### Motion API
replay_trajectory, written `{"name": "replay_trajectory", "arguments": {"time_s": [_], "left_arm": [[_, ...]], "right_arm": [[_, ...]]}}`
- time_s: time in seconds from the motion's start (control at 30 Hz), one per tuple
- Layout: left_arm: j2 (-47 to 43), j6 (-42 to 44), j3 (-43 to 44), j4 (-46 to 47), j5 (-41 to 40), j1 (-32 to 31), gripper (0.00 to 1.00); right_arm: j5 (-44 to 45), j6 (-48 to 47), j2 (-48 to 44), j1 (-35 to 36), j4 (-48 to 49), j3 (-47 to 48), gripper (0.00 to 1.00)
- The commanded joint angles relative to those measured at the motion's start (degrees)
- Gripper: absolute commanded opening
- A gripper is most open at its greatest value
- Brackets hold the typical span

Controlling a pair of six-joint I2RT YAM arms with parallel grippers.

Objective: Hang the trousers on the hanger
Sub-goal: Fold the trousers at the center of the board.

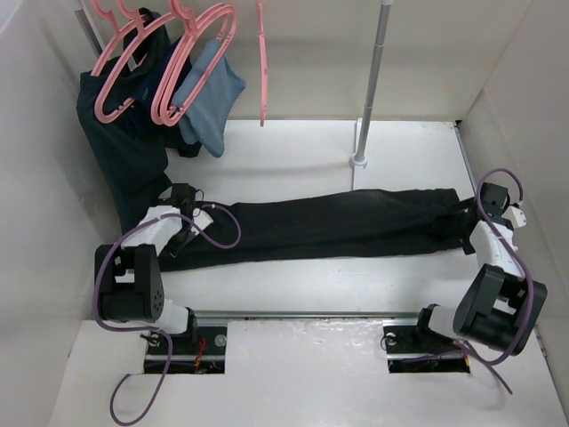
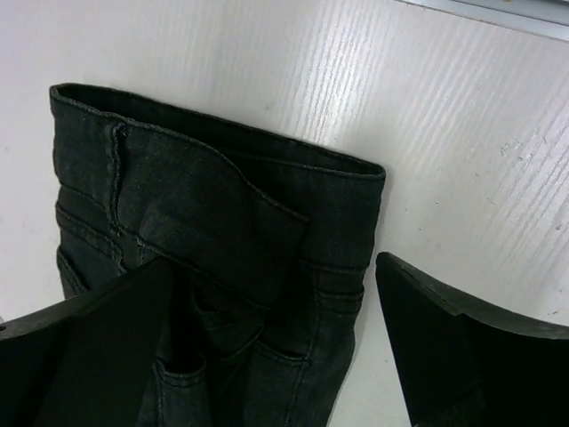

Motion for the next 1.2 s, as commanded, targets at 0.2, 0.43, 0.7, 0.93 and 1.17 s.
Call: {"name": "replay_trajectory", "arguments": {"time_s": [0.2, 0.43, 0.7, 0.93, 1.17], "left_arm": [[0.39, -2.2, 2.22, 1.04, -1.64, 0.73, 0.0], [1.0, -2.74, 3.27, 0.51, -1.64, 0.73, 0.0], [1.53, -2.21, 4.42, -0.02, -2.17, 0.73, 0.0], [1.53, -2.21, 5.03, 0.51, -1.38, 1.26, 0.0], [1.0, -6.33, 15.56, -0.11, 7.49, 2.4, 0.0]], "right_arm": [[-0.81, -4.12, -10.93, -0.36, -3.43, 6.53, 0.97], [-13.62, -4.03, -12.01, -0.36, -5.19, 6.53, 1.0], [-29.11, -0.87, 1.87, -0.36, 5.52, 6.6, 1.0], [-28.41, -4.03, 13.05, -0.36, 4.57, 11.54, 0.95], [-26.13, -14.12, 14.37, 1.74, 5.1, 23.44, 0.0]]}}
